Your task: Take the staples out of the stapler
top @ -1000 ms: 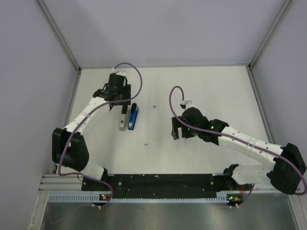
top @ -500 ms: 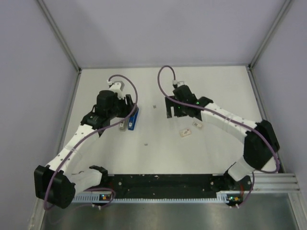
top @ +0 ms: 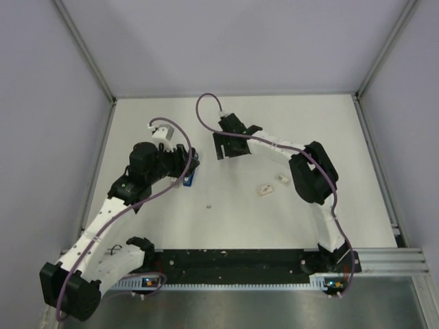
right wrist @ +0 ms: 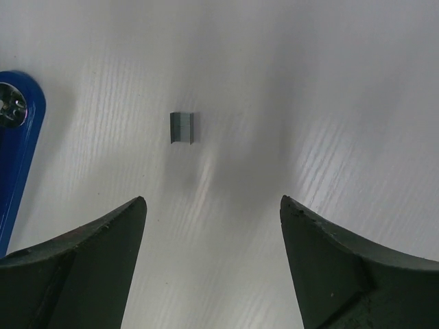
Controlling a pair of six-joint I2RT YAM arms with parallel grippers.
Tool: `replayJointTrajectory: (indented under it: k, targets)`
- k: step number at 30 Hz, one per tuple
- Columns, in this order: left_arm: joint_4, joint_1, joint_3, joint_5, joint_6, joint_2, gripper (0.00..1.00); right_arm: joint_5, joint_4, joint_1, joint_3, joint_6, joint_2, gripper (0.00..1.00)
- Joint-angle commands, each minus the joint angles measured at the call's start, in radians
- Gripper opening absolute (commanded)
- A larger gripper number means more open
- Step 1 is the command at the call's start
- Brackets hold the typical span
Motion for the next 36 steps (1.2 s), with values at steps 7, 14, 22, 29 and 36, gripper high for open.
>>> replayJointTrajectory:
  k: [7,14,22,29,36]
  targets:
    - [0.063,-0.004,-0.014,0.047,-0.013,0.021,0.61,0.042,0.005,0.018,0.169,-0.057,0.116,0.72]
    - [0.066,-0.007,-0.008,0.060,-0.015,0.035,0.61,0.056,-0.022,0.027,0.238,-0.073,0.175,0.63]
    - [0.068,-0.007,-0.002,0.062,-0.015,0.048,0.61,0.067,-0.027,0.040,0.273,-0.082,0.216,0.57]
    - [0.068,-0.006,0.001,0.067,-0.015,0.058,0.61,0.079,-0.031,0.055,0.296,-0.091,0.238,0.47]
    - [0.069,-0.009,0.000,0.076,-0.015,0.064,0.61,0.103,-0.039,0.067,0.325,-0.107,0.255,0.39]
